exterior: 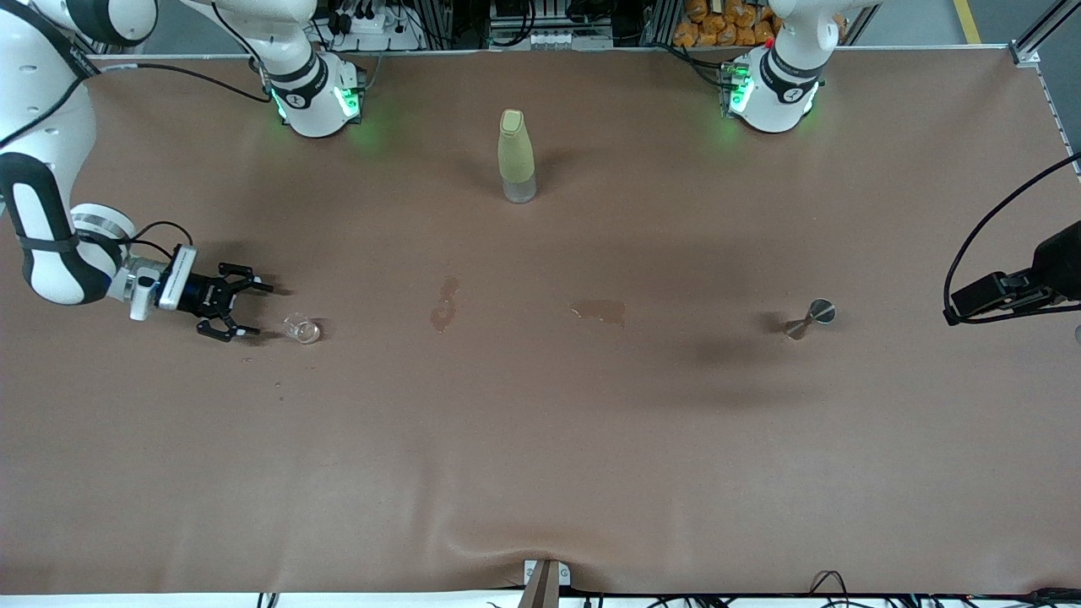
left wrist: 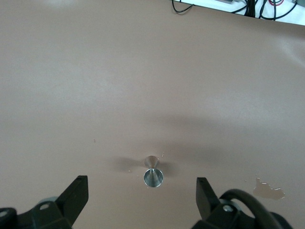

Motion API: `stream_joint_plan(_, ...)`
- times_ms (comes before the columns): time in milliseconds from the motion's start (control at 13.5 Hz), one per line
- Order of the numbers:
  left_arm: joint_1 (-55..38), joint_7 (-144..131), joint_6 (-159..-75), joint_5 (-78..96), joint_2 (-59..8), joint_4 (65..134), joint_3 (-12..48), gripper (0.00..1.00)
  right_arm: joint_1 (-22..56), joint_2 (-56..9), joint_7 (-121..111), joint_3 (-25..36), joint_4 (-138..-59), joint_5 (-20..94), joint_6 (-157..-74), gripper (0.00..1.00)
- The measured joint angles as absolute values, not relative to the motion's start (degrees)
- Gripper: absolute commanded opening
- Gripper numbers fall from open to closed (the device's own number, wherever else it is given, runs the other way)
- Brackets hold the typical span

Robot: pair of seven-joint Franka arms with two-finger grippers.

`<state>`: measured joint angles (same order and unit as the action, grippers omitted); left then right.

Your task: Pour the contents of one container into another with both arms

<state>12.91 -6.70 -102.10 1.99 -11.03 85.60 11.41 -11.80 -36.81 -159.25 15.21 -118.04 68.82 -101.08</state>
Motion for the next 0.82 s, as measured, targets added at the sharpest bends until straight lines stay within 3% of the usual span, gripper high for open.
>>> stream_joint_plan(817,13.04,-6.7,-102.1,1.99,-11.03,85.6,11.32,1.0,-11.76,-40.0,-160.42,14.3,-117.38,76.62,-100.4,1.0)
